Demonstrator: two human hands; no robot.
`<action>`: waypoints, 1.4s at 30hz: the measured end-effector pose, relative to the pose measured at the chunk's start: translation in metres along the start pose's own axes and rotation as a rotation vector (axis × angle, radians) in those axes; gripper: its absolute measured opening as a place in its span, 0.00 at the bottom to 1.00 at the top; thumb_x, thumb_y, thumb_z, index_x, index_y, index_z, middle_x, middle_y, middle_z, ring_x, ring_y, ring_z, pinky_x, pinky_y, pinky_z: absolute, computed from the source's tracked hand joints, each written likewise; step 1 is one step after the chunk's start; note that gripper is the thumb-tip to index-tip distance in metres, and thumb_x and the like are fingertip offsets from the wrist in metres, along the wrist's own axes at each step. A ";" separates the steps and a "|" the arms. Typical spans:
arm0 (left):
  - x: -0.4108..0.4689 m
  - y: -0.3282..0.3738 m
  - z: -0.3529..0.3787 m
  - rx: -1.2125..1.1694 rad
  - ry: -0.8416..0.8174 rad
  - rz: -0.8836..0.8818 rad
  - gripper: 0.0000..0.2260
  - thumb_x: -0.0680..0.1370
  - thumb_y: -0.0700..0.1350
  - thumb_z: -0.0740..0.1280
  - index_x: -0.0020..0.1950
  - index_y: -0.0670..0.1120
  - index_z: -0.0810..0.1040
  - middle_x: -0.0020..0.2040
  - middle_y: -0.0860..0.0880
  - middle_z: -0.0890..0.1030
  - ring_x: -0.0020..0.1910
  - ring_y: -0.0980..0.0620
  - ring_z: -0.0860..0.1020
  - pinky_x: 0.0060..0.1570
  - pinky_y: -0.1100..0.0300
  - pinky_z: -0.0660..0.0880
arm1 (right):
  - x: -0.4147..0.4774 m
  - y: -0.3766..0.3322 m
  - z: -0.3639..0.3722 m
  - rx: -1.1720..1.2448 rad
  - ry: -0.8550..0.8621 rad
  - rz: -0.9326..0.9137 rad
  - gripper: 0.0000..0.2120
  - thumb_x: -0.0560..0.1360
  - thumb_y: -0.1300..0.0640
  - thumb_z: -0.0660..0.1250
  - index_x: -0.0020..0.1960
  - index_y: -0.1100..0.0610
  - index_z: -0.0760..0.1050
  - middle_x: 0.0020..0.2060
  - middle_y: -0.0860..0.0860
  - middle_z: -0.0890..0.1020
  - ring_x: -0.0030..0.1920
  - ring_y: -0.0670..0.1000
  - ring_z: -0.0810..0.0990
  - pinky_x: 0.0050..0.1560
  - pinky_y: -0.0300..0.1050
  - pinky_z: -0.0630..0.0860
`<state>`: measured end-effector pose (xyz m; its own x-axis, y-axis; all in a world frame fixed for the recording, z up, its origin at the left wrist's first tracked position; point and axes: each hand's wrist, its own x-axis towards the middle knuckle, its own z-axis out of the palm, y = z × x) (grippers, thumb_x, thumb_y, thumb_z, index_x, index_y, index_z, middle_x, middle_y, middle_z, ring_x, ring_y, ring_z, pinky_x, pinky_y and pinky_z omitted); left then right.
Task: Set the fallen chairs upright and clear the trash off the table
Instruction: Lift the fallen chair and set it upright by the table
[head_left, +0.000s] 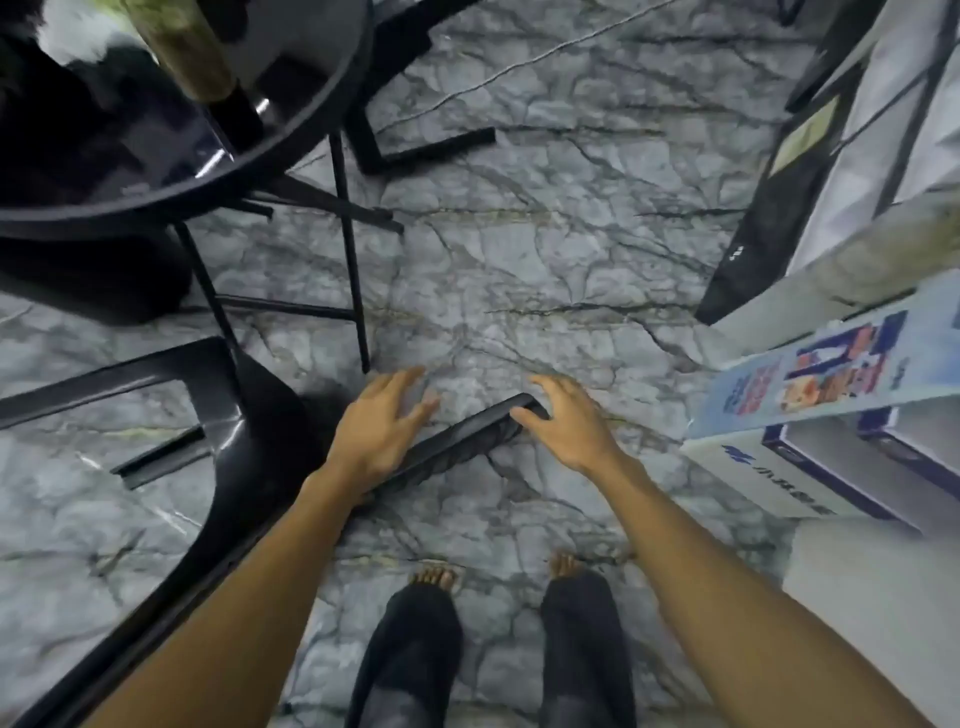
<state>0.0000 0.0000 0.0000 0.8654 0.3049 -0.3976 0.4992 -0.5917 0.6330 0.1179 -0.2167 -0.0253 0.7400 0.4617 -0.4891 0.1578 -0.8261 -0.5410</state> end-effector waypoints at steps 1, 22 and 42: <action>0.008 -0.005 0.015 -0.023 0.026 -0.027 0.25 0.80 0.61 0.59 0.73 0.51 0.68 0.71 0.49 0.71 0.70 0.47 0.69 0.65 0.53 0.66 | 0.016 0.012 0.006 0.003 -0.026 -0.014 0.29 0.77 0.41 0.63 0.73 0.52 0.64 0.71 0.53 0.68 0.71 0.56 0.66 0.66 0.53 0.68; 0.099 -0.076 0.196 0.028 0.067 -0.226 0.19 0.77 0.61 0.64 0.65 0.56 0.76 0.60 0.50 0.80 0.57 0.48 0.78 0.56 0.50 0.75 | 0.156 0.142 0.086 0.070 -0.242 -0.328 0.13 0.77 0.50 0.67 0.59 0.55 0.77 0.52 0.53 0.83 0.51 0.52 0.79 0.46 0.40 0.72; 0.011 -0.037 0.080 -0.102 0.216 -0.035 0.14 0.70 0.59 0.72 0.55 0.65 0.79 0.49 0.74 0.78 0.50 0.71 0.78 0.48 0.75 0.71 | 0.071 0.036 0.048 0.330 -0.136 -0.511 0.20 0.71 0.41 0.71 0.60 0.47 0.78 0.51 0.46 0.85 0.53 0.43 0.82 0.51 0.38 0.78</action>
<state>-0.0129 -0.0346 -0.0811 0.8310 0.4827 -0.2765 0.5214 -0.5028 0.6894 0.1448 -0.1975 -0.1127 0.5313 0.8271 -0.1835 0.2435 -0.3566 -0.9020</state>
